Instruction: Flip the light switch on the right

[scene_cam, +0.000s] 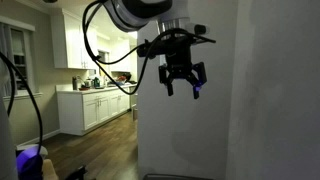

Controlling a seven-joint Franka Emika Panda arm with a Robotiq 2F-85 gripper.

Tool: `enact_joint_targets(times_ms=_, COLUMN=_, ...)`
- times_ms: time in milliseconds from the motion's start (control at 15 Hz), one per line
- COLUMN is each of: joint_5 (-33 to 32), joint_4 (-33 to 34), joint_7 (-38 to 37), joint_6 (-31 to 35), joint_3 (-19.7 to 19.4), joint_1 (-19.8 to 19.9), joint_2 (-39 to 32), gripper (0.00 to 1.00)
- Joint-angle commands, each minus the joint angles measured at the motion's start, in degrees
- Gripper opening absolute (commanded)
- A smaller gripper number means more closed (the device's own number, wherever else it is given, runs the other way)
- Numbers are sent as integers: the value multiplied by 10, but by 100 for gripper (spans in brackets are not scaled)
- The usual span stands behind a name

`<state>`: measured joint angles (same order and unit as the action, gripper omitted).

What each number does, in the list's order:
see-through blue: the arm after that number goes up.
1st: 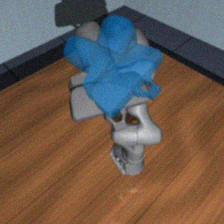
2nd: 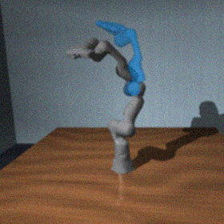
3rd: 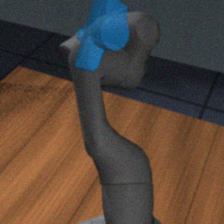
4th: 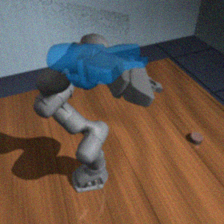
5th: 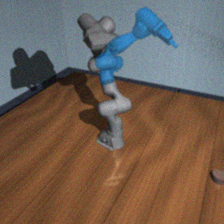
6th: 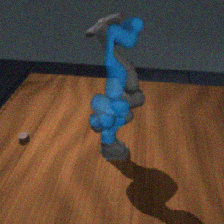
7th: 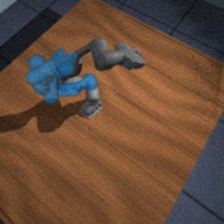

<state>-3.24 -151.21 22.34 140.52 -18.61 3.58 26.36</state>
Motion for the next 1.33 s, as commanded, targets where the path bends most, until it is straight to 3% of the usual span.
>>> enact_joint_targets(times_ms=0, joint_5=8, joint_4=1, joint_7=5, joint_6=-2, joint_3=11, joint_1=11, joint_2=-1, gripper=100)
enact_joint_targets(times_ms=533, joint_5=2, joint_4=7, joint_7=1, joint_6=-2, joint_3=17, joint_1=12, joint_2=-5, gripper=100)
enact_joint_targets(times_ms=1133, joint_5=5, joint_4=198, joint_7=16, joint_6=16, joint_3=81, joint_1=-35, joint_2=-116, gripper=100)
enact_joint_targets(times_ms=1200, joint_5=10, joint_4=211, joint_7=25, joint_6=20, joint_3=83, joint_1=-40, joint_2=-125, gripper=75)
enact_joint_targets(times_ms=1267, joint_5=14, joint_4=223, joint_7=30, joint_6=20, joint_3=85, joint_1=-43, joint_2=-134, gripper=74)
